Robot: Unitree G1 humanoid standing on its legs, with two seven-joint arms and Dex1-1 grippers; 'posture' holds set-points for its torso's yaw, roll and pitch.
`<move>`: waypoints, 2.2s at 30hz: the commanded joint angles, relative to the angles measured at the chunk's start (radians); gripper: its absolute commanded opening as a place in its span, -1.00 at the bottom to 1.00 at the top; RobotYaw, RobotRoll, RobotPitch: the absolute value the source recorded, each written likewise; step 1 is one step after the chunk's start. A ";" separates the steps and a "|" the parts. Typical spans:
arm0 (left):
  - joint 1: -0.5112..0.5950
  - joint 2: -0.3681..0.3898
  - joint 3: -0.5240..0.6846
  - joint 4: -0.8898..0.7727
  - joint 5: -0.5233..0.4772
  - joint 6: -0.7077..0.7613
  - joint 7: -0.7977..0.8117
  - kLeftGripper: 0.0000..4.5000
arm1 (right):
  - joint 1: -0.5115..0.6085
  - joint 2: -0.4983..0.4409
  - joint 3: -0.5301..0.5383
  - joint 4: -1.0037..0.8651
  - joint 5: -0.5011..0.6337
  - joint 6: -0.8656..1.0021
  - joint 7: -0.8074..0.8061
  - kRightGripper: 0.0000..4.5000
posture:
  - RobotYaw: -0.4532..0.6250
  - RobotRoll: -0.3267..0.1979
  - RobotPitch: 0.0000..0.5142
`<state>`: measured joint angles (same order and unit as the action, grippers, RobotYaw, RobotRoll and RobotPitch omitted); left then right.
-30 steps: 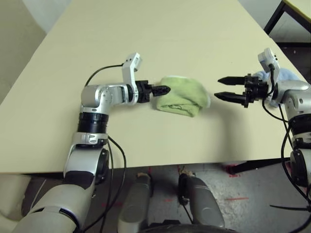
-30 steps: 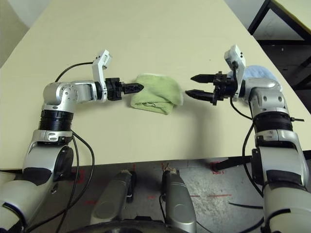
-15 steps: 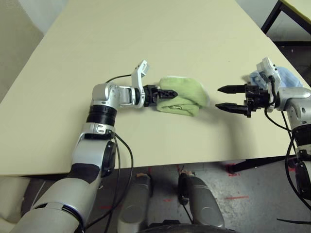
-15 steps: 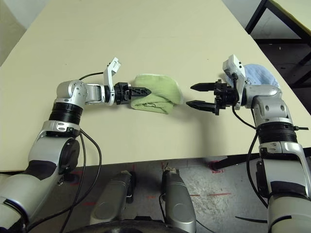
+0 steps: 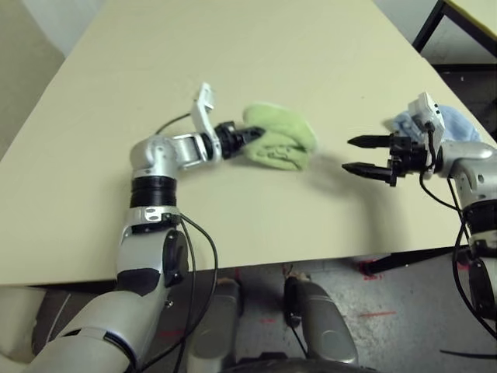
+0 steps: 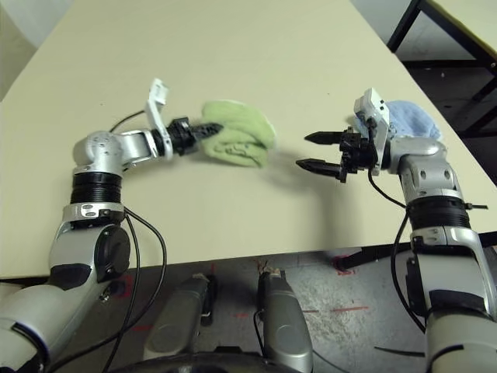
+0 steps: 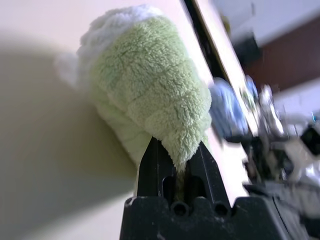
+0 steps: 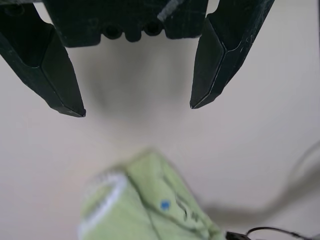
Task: Fold the towel and set it aside.
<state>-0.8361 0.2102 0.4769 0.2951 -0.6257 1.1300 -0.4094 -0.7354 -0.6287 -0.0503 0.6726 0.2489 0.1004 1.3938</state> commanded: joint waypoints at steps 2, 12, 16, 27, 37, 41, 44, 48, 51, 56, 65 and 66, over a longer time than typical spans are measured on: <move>0.058 0.023 0.132 -0.150 -0.072 0.008 0.117 -0.99 | -0.037 0.023 0.021 0.070 -0.022 -0.049 -0.005 1.00 | 0.14 0.25 -0.42; 0.169 0.100 0.407 -0.303 -0.182 -0.050 0.338 -0.99 | -0.146 0.072 0.041 0.234 -0.061 -0.135 -0.004 1.00 | 0.32 0.25 -0.42; 0.210 0.100 0.455 -0.306 -0.207 -0.097 0.403 -0.99 | -0.175 0.082 0.041 0.281 -0.072 -0.165 -0.007 1.00 | 0.34 0.25 -0.44; 0.337 0.105 0.453 -0.256 -0.204 -0.241 0.501 -0.99 | -0.208 0.095 0.040 0.342 -0.094 -0.208 -0.013 1.00 | 0.36 0.25 -0.42; 0.331 0.033 0.430 -0.322 -0.313 -0.230 0.657 -0.99 | -0.217 0.099 0.036 0.365 -0.102 -0.229 -0.026 1.00 | 0.36 0.25 -0.43; 0.328 0.011 0.414 -0.342 -0.364 -0.221 0.732 -0.99 | -0.220 0.106 0.036 0.370 -0.105 -0.233 -0.031 1.00 | 0.36 0.25 -0.44; 0.348 0.001 0.394 -0.366 -0.401 -0.199 0.792 -0.86 | -0.224 0.108 0.036 0.375 -0.106 -0.237 -0.034 1.00 | 0.36 0.25 -0.44; 0.406 0.021 0.361 -0.410 -0.445 -0.142 0.818 -0.28 | -0.231 0.111 0.035 0.382 -0.106 -0.238 -0.036 1.00 | 0.36 0.25 -0.44; 0.452 0.054 0.346 -0.447 -0.514 -0.073 0.832 0.24 | -0.236 0.112 0.034 0.388 -0.107 -0.240 -0.039 1.00 | 0.37 0.25 -0.44; 0.522 0.130 0.325 -0.470 -0.632 0.025 0.848 0.96 | -0.242 0.115 0.035 0.398 -0.110 -0.244 -0.042 1.00 | 0.37 0.25 -0.44; 0.645 0.453 0.332 -0.402 -0.834 0.149 0.708 0.96 | -0.244 0.115 0.029 0.405 -0.112 -0.248 -0.050 1.00 | 0.37 0.25 -0.42; 0.665 0.491 0.320 -0.409 -0.825 0.153 0.657 0.96 | -0.243 0.114 0.027 0.405 -0.112 -0.251 -0.055 1.00 | 0.37 0.25 -0.42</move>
<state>-0.1964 0.6762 0.8127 -0.1074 -1.4430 1.2585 0.3188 -0.9740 -0.5076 -0.0140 1.0651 0.1428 -0.1347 1.3434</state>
